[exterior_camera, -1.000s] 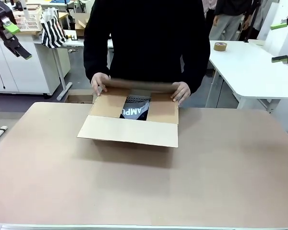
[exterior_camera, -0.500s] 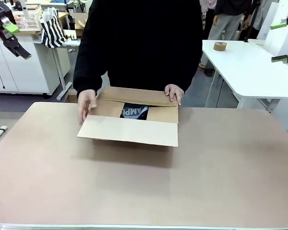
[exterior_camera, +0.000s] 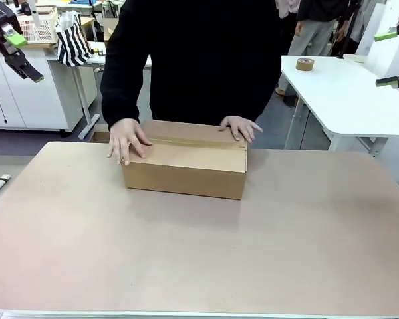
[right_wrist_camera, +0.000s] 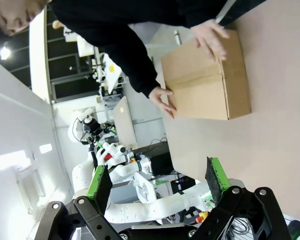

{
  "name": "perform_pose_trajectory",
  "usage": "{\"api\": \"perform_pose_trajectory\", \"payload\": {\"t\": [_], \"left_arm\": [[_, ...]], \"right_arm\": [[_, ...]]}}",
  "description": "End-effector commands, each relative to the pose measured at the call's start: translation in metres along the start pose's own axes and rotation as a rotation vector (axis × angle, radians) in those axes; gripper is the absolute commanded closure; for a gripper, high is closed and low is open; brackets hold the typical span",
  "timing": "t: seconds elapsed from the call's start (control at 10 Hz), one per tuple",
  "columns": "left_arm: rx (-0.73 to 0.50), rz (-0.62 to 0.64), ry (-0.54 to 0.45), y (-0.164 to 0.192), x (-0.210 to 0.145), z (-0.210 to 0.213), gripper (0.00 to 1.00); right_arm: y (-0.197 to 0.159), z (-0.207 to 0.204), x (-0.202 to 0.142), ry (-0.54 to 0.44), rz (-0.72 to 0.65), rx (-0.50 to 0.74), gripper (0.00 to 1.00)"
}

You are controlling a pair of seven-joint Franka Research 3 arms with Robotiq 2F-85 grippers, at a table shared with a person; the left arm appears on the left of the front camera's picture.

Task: Pack the gift set into the box.
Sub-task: Press and hold the closed box until the human finishes sealing it.

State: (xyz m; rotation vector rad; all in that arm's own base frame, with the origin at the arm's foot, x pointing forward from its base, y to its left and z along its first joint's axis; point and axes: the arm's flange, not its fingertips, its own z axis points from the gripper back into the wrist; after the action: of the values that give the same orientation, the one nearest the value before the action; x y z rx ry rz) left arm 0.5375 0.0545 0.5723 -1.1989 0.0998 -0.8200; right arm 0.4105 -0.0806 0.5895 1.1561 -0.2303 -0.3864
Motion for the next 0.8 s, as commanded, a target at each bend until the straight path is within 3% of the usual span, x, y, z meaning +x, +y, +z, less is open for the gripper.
{"api": "perform_pose_trajectory", "payload": {"t": [0.0,0.7], "left_arm": [[0.010,-0.002,0.008,-0.0033,-0.0007,0.0029,0.00],[0.010,-0.002,0.008,-0.0033,-0.0007,0.0029,0.00]], "right_arm": [[-0.0011,-0.0012,-0.0021,-0.010,0.002,-0.020,0.00],[-0.0011,-0.0012,-0.0021,-0.010,0.002,-0.020,0.00]]}}
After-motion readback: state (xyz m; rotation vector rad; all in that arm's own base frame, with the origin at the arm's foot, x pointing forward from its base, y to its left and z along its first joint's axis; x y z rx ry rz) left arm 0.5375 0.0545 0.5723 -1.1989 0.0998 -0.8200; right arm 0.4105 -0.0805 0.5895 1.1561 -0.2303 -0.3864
